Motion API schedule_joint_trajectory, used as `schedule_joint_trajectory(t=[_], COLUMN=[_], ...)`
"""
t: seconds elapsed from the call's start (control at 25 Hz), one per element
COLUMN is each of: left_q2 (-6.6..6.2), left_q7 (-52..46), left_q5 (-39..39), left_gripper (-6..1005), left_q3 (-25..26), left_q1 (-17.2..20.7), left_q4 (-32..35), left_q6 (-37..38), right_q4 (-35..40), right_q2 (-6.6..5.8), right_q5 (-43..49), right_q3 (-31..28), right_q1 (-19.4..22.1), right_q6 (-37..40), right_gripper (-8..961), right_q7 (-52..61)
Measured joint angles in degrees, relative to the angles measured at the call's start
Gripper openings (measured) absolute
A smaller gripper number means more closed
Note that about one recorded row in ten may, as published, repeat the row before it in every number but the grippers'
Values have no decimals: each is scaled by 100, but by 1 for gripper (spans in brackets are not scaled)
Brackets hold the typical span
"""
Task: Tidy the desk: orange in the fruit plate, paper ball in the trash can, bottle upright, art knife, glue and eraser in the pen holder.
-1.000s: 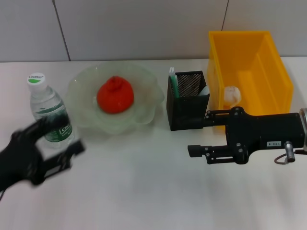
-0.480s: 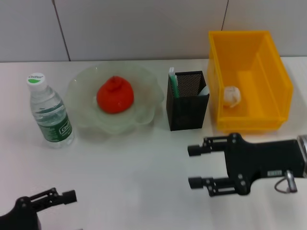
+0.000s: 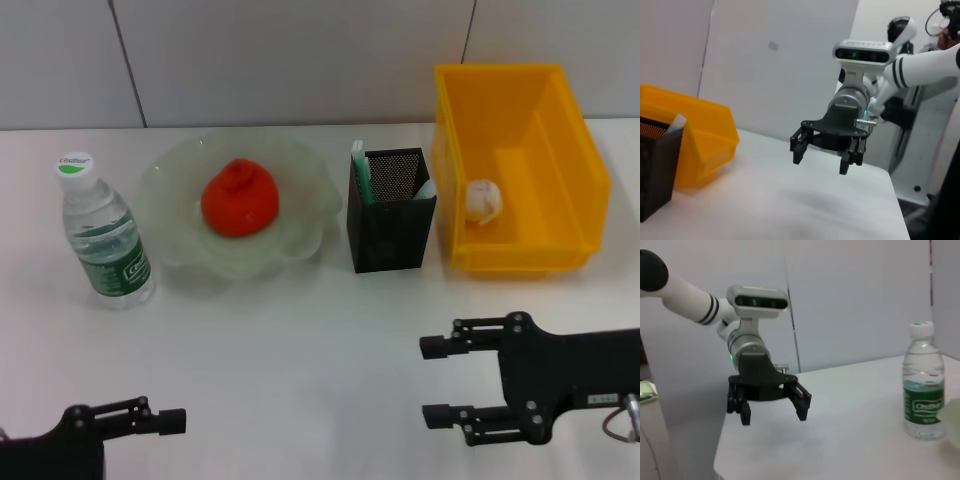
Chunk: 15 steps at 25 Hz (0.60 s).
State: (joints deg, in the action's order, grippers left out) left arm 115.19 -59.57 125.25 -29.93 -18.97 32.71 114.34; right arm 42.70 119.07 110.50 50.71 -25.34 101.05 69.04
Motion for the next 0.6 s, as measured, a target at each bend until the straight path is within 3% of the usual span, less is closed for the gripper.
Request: schedule_joint_trajectory(t=[0.16, 0.4, 0.6], left_q2=[0, -181, -240], left_q7=[-443, -1170, -1387], left_q5=[0, 1, -1], left_gripper=[812, 812, 811], left_q3=[-187, -528, -574], left_q1=[-161, -590, -724], left_q4=[291, 457, 552], left_q6=[-2, -20, -31], right_q4=[85, 94, 71], right_q2=[-4, -40, -52], right_q5=[-15, -1, 9], right_q3=[-69, -231, -284], right_q1=[180, 282, 324], right_q6=[-35, -25, -66], right_gripper=[674, 674, 674], right_q7=[-77, -106, -170])
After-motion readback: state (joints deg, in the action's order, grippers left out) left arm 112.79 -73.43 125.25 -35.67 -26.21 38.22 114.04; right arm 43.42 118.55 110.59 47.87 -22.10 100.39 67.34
